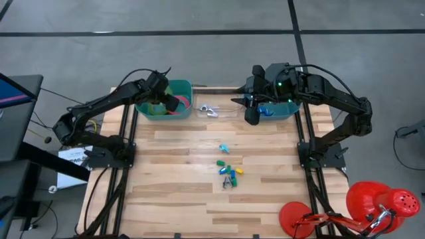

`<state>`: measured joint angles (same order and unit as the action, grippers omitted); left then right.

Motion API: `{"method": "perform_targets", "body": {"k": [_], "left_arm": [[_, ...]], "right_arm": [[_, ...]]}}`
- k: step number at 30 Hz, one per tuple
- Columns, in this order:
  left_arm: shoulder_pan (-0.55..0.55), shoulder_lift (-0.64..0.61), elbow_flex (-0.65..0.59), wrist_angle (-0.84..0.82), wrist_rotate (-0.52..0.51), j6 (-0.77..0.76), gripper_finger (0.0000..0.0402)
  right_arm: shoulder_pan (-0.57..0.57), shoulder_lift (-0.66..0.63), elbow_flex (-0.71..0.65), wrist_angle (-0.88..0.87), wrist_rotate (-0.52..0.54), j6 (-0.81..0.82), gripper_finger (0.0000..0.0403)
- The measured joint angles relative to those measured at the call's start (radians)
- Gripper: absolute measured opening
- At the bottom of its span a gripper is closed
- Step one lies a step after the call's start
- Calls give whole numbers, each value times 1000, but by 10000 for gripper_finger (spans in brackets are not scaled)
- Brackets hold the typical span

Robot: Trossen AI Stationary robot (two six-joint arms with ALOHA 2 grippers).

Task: Pick and place Stapler, Stapler remover, tape
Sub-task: Put the green tape into the green bin, then put the yellow stapler into the dark blue bin

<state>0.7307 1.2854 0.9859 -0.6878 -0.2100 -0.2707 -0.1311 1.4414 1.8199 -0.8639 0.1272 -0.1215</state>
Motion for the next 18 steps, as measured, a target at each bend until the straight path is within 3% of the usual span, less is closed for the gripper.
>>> {"method": "perform_targets", "body": {"k": [10, 18], "left_arm": [[0, -3, 0, 1, 8, 0, 222], [-31, -3, 0, 15, 188, -24, 217]], "right_arm": [[0, 0, 0, -2, 0, 2, 120], [0, 0, 0, -3, 0, 0, 120]]}}
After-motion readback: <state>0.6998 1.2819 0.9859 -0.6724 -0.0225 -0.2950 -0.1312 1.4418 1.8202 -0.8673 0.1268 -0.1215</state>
